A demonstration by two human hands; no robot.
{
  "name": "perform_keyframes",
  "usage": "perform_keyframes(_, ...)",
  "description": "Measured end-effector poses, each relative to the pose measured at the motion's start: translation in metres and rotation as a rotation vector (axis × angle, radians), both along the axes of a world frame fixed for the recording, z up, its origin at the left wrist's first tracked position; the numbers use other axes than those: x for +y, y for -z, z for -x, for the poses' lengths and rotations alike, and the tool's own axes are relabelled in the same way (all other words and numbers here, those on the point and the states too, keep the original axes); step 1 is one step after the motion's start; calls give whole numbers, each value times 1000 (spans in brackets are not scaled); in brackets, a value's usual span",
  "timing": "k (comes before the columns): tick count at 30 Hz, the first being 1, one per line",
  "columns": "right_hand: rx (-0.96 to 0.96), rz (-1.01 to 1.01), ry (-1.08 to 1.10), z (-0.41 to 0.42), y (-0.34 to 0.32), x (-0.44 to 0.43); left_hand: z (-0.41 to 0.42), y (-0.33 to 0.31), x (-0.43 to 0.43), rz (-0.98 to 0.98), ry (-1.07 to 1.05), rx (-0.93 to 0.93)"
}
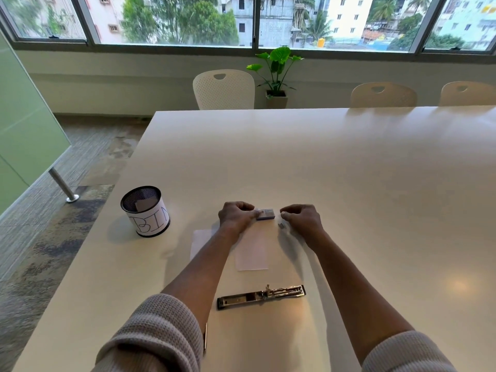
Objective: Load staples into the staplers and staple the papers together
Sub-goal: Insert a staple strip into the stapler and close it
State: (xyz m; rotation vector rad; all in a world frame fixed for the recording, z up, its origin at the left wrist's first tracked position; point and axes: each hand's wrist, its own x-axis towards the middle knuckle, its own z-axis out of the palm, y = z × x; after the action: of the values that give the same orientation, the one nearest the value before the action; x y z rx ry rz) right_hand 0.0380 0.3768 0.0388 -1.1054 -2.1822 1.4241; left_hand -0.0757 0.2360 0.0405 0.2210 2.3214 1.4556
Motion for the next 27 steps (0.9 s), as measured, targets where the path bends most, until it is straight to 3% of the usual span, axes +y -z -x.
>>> perform_keyframes(3, -50, -135, -83, -11, 1, -3, 1, -1, -4, -74, -4, -29)
perform_keyframes(10, -108, -449, -134, -16, 3, -20, -12, -14, -11, -144, 31, 109)
perform_keyframes(17, -98, -551, -147, -23, 6, -28, -32, -35, -32, -118, 133, 272)
perform_keyframes(23, 114, -559, -108, -40, -35, -31, -56, -47, -72, -34, 462, 375)
perform_keyframes(27, 155, -505, -136, -63, -51, -41, -85, -39, -100, 1, 596, 417)
